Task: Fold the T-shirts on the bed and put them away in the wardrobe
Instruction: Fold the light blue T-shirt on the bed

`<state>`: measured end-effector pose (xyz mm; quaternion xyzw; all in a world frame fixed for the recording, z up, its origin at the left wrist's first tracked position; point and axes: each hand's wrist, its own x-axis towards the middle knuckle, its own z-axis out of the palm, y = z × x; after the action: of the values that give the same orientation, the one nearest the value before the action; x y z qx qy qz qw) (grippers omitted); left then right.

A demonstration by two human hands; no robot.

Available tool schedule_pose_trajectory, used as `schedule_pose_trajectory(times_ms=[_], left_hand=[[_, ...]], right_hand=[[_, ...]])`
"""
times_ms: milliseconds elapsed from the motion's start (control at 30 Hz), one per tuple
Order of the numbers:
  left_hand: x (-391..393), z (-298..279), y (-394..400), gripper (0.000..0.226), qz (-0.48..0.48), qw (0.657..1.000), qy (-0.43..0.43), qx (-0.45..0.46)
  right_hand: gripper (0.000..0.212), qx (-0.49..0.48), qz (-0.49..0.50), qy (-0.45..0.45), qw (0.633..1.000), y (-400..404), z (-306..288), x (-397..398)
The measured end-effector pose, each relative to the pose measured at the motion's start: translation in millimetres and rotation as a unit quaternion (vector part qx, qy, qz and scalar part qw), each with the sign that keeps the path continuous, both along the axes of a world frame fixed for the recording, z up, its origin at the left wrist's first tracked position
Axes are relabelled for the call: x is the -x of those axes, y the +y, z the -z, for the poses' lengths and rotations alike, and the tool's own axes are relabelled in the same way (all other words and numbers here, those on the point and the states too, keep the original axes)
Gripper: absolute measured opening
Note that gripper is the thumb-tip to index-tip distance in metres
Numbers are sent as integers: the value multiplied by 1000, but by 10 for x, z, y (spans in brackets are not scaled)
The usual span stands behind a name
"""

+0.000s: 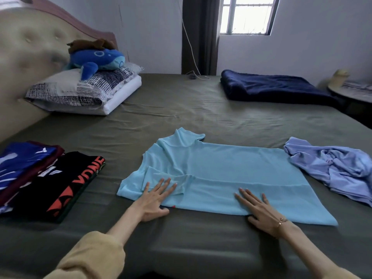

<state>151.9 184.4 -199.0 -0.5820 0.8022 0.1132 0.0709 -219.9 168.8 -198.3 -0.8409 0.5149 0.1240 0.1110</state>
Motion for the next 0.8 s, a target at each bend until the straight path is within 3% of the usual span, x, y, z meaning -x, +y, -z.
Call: schedule_pose_trajectory(times_ms=[300,467,800], left_hand=[[-60,-33,72,95,-128,988,-82,16],[-55,-92,97,98,-130,981,-141,-34],[-27,-183,352,98,-146,972,-166,-81]], right_hand=[[89,60,194,70,977,72,86,458],[84,37,205,77,975,47,95,566],[100,21,193,90,977,170,120,629]])
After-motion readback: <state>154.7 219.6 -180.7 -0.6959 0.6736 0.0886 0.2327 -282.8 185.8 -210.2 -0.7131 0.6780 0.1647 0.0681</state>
